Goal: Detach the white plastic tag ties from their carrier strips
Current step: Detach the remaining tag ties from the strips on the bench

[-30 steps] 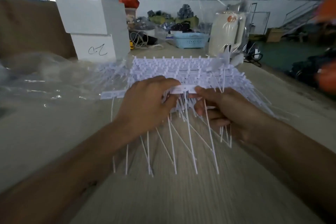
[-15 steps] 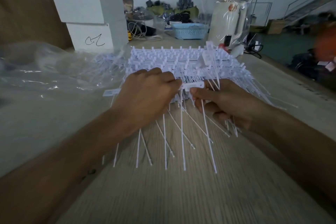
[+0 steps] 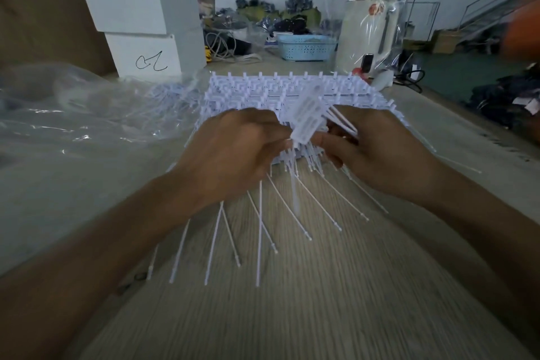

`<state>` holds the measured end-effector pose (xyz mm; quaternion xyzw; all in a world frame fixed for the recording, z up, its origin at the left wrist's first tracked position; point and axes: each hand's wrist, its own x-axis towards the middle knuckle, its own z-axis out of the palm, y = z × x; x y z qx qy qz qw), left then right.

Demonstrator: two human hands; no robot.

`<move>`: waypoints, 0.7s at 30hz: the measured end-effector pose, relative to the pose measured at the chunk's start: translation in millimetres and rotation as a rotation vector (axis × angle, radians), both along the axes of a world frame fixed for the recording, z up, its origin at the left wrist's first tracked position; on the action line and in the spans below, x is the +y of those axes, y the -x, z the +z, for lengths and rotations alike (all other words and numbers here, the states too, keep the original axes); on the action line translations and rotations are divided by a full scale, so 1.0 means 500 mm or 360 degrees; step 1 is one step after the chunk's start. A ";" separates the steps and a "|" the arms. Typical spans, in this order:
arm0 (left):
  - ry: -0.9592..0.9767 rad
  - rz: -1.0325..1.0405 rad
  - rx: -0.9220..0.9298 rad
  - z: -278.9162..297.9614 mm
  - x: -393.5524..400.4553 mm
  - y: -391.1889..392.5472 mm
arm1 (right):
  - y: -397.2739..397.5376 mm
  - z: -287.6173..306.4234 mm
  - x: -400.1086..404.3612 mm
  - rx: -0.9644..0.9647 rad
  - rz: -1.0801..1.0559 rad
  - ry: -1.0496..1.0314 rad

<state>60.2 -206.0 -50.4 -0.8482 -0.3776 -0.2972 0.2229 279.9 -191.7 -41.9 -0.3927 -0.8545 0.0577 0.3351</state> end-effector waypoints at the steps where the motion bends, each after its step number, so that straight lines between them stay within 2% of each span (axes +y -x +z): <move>1: 0.0057 -0.0001 -0.0090 0.003 0.004 0.000 | -0.003 0.005 0.000 0.0016 -0.0018 0.0003; 3: 0.0173 -0.0044 -0.0230 0.002 0.011 -0.001 | -0.009 0.014 0.001 0.0062 -0.0068 0.0040; 8: 0.0161 -0.0102 -0.0318 -0.008 0.010 -0.009 | -0.019 0.021 0.004 0.0233 -0.0055 0.0130; 15: 0.0231 -0.0200 -0.0393 0.002 0.007 -0.010 | -0.016 0.008 0.010 0.0080 -0.0086 0.0034; 18: 0.0317 -0.0254 -0.0440 0.003 0.005 -0.006 | -0.017 -0.001 0.015 0.0117 -0.0003 -0.0067; 21: 0.0356 -0.0279 -0.0404 0.005 0.004 -0.003 | -0.027 -0.011 0.025 0.0016 0.0022 -0.0214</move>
